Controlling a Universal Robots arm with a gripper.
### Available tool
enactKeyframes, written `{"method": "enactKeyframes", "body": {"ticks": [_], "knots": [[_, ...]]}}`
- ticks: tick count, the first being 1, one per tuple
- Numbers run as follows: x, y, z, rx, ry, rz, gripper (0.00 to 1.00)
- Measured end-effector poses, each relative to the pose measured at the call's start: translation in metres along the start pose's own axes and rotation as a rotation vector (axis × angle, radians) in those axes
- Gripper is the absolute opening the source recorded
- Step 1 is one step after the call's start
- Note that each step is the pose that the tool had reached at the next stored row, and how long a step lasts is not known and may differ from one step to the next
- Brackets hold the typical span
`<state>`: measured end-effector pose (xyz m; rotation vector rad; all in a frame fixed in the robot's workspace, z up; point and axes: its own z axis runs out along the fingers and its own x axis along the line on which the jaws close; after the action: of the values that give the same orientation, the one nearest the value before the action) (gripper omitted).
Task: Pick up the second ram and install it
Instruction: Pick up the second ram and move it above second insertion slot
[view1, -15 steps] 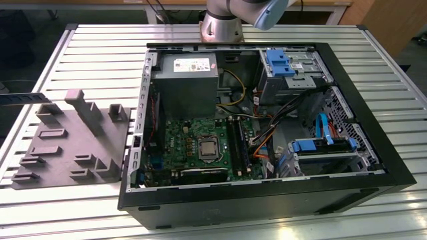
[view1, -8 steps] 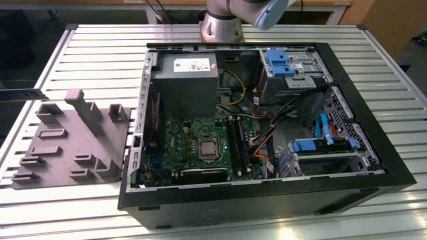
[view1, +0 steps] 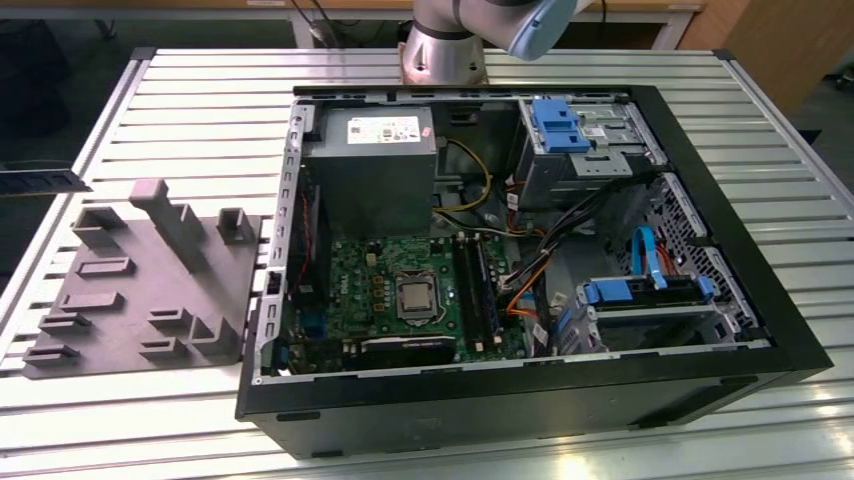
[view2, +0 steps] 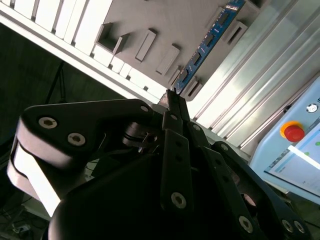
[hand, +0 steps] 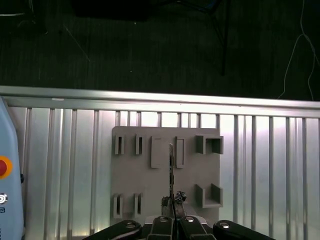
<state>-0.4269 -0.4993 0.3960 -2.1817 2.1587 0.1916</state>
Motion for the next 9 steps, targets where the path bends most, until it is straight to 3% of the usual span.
{"method": "enactKeyframes", "body": {"ticks": [9], "knots": [[-0.0002,-0.0006,-0.0013,-0.0001,0.0001,0.0,0.11]]}}
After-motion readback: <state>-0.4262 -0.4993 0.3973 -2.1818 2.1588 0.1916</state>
